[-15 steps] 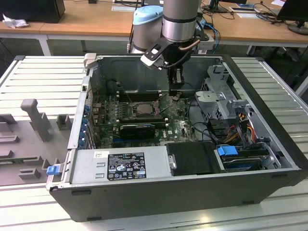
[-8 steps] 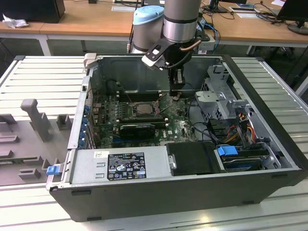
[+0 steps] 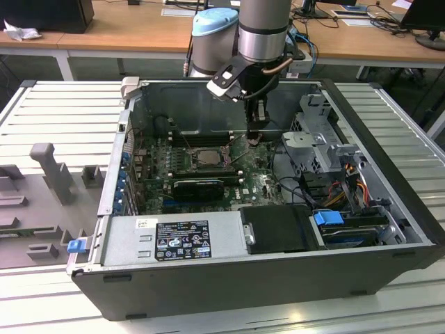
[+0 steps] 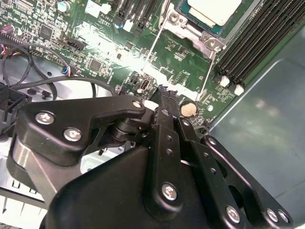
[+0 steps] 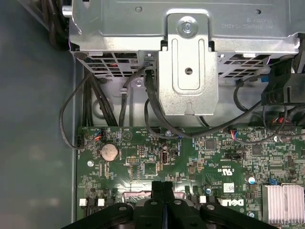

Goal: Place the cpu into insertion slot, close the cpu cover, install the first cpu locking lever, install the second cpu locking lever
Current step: 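Close the cpu cover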

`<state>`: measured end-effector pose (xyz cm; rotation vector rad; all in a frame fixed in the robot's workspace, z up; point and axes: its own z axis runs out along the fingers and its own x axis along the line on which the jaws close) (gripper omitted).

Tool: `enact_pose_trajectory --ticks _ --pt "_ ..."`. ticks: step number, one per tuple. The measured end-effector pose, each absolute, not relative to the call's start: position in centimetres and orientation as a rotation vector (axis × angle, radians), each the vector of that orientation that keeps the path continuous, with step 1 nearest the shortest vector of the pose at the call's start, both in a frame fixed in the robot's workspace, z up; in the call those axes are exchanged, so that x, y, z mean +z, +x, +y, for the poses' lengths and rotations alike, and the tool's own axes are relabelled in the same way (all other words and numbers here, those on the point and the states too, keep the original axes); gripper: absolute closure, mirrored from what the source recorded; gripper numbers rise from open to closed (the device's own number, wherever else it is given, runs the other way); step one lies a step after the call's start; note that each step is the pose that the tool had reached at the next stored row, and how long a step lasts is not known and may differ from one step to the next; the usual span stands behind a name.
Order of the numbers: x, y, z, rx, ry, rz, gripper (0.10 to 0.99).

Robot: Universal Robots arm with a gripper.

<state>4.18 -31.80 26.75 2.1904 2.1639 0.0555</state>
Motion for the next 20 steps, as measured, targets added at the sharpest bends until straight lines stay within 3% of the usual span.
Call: enact_pose_trajectory --ticks 20 --pt "24.6 4.4 -31.7 0.049 2.193 2.169 0.98"
